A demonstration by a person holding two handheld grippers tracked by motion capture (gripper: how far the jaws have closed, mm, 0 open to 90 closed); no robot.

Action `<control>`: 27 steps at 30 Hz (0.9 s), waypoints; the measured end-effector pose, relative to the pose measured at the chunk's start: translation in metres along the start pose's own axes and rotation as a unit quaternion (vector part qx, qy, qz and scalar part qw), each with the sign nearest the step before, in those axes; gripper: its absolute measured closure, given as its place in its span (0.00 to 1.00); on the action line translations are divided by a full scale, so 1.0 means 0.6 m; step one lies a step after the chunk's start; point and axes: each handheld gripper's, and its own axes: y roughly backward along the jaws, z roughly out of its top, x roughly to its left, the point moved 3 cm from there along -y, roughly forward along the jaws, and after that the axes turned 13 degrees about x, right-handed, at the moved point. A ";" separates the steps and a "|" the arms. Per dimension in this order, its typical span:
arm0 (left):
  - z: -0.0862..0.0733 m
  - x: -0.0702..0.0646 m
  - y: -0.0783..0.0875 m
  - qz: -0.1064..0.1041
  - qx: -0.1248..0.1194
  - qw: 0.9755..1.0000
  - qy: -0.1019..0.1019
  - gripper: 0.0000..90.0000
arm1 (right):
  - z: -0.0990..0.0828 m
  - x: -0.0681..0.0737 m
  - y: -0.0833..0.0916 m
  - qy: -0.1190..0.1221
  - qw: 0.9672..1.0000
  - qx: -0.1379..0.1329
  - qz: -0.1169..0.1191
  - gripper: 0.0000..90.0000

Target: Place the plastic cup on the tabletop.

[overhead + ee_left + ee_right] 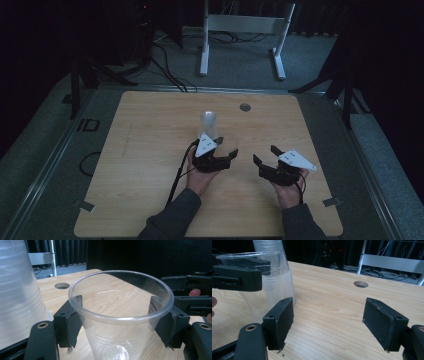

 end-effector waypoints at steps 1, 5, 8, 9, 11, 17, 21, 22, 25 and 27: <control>-0.001 0.000 -0.001 0.001 -0.001 1.000 0.001 0.32 | 0.000 0.000 0.000 0.000 1.000 0.000 0.000 0.27; -0.006 0.000 -0.004 0.000 0.000 1.000 -0.002 0.32 | 0.000 -0.001 0.001 -0.001 1.000 -0.001 0.001 0.27; -0.011 0.000 -0.007 0.005 0.004 1.000 -0.005 0.32 | 0.000 -0.002 0.001 -0.001 1.000 -0.002 0.000 0.27; -0.013 0.001 -0.009 0.007 0.005 1.000 -0.004 0.32 | 0.000 -0.002 0.001 -0.002 1.000 -0.002 0.001 0.27; -0.016 0.002 -0.012 0.010 0.007 1.000 -0.004 0.32 | 0.000 -0.003 0.001 -0.001 1.000 -0.002 0.000 0.27; -0.022 0.006 -0.019 0.014 0.011 1.000 -0.006 0.32 | 0.000 -0.002 0.000 -0.001 1.000 -0.002 0.001 0.27; -0.025 0.009 -0.023 0.018 0.013 1.000 -0.004 0.32 | 0.000 -0.003 0.001 -0.001 1.000 -0.002 0.000 0.27; -0.026 0.009 -0.024 0.018 0.014 1.000 -0.005 0.32 | 0.000 -0.003 0.001 -0.001 1.000 -0.002 0.000 0.27; -0.027 0.009 -0.028 0.019 0.016 1.000 -0.006 0.32 | 0.000 -0.003 0.001 -0.001 1.000 -0.003 0.000 0.27; -0.028 0.008 -0.031 0.020 0.016 1.000 -0.007 0.32 | 0.000 -0.003 0.001 -0.002 1.000 -0.003 0.001 0.27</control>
